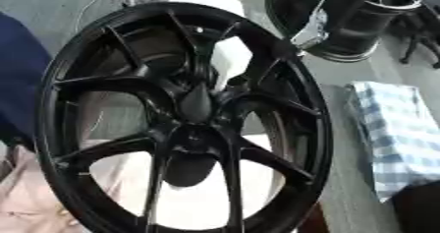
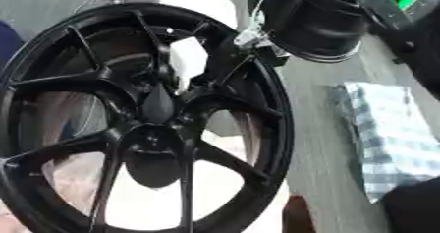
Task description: Pull the pin out of the wheel hub.
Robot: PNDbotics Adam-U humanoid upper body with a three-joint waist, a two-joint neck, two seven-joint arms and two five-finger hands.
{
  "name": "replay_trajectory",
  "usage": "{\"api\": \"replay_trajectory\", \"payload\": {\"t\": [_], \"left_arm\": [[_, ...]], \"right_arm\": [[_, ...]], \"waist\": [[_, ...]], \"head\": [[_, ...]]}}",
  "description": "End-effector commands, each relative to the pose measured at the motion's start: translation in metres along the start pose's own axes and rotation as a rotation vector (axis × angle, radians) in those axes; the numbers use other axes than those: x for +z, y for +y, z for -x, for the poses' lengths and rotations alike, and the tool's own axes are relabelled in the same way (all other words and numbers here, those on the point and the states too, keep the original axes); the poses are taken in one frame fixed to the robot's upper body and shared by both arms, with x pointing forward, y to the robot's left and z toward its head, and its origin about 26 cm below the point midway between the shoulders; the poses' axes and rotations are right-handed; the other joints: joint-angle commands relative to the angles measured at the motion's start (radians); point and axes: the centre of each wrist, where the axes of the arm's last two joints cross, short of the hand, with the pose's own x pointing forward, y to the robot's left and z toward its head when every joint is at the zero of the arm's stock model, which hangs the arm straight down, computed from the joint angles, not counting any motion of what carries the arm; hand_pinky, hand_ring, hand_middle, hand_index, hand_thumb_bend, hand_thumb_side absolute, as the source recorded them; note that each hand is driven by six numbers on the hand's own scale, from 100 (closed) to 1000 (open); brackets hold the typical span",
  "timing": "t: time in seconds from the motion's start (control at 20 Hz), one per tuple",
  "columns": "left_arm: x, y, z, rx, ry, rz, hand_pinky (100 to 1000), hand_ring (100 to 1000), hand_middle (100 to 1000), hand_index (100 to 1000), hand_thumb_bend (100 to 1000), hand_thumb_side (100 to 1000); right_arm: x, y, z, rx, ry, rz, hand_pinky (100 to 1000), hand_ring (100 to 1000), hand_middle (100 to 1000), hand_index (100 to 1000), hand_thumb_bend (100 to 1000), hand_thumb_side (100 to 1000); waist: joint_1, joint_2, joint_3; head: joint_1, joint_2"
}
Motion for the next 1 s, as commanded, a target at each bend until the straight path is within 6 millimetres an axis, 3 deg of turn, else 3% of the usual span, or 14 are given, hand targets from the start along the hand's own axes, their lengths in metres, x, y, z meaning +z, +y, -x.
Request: {"api": "replay_trajectory", "payload": {"t": [0.05,1.0], "left_arm": [[-0.004,0.002,-0.007,-0.008,-0.026,0.001,599,563,491,687,100,906],[-0.005,0.0,-0.008,-0.002,-0.027,0.01,598,564,491,687,100,906]], "right_arm": [[0.001,-0.004,0.003,-0.009,0.027,0.035,845,823,768,850,556,387],[-0.016,0.006,-0.007,-0.036,-0.029,0.005,832,803,733,816,557,370]], "waist": [[0.01,-0.018,0.001],[0.009,-0.019,0.009]], "head": [[-0.001,0.009],[-0.006,0.02]]}}
